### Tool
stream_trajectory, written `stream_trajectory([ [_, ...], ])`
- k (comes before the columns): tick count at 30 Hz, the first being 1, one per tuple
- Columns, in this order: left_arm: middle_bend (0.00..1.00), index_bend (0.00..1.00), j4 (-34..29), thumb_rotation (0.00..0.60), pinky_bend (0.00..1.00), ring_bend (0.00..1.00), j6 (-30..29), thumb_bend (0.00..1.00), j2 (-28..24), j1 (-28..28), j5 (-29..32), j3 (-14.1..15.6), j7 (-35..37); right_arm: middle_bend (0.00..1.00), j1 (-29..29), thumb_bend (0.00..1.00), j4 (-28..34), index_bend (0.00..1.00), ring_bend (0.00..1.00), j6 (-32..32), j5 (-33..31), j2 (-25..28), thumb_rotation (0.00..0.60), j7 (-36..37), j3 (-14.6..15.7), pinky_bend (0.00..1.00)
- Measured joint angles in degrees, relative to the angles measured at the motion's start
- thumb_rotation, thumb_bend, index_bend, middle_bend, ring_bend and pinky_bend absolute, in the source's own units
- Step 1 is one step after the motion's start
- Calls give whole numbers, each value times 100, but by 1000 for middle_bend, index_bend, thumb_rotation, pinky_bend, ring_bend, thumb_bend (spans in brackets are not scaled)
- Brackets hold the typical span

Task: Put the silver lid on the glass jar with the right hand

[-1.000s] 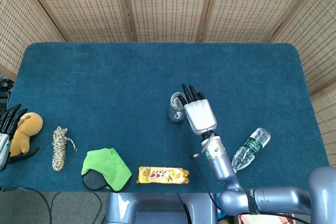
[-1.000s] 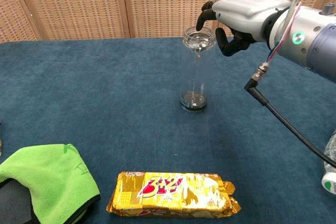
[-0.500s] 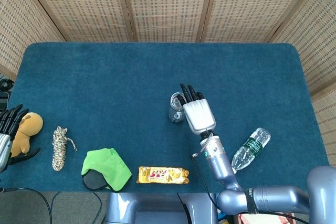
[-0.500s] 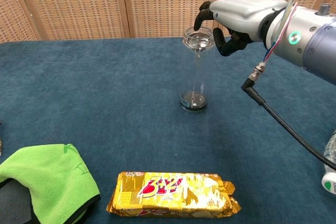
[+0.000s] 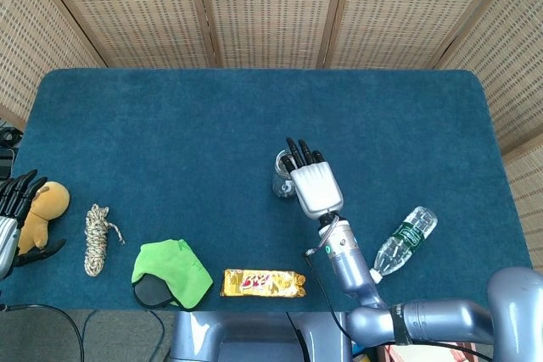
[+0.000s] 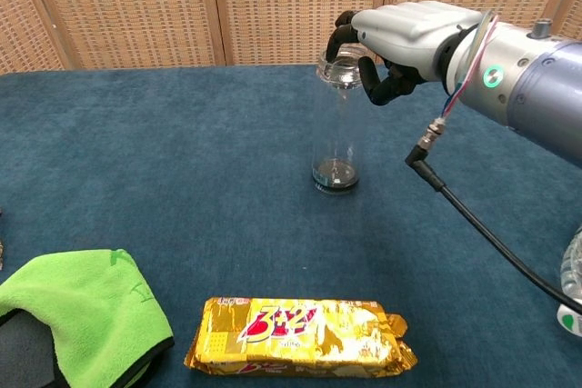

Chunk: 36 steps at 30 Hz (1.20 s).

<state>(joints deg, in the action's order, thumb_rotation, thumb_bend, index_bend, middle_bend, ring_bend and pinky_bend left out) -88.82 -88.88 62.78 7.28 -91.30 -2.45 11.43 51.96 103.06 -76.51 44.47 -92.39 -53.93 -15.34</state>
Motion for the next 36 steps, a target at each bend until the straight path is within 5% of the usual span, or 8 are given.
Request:
stream_trajectory([
  [36,0,0,-38,600,0,0,8,166,4,8,-46,29,-60,0,81,1000,-105,220,0,102,-247,-56,600,-31,1,267],
])
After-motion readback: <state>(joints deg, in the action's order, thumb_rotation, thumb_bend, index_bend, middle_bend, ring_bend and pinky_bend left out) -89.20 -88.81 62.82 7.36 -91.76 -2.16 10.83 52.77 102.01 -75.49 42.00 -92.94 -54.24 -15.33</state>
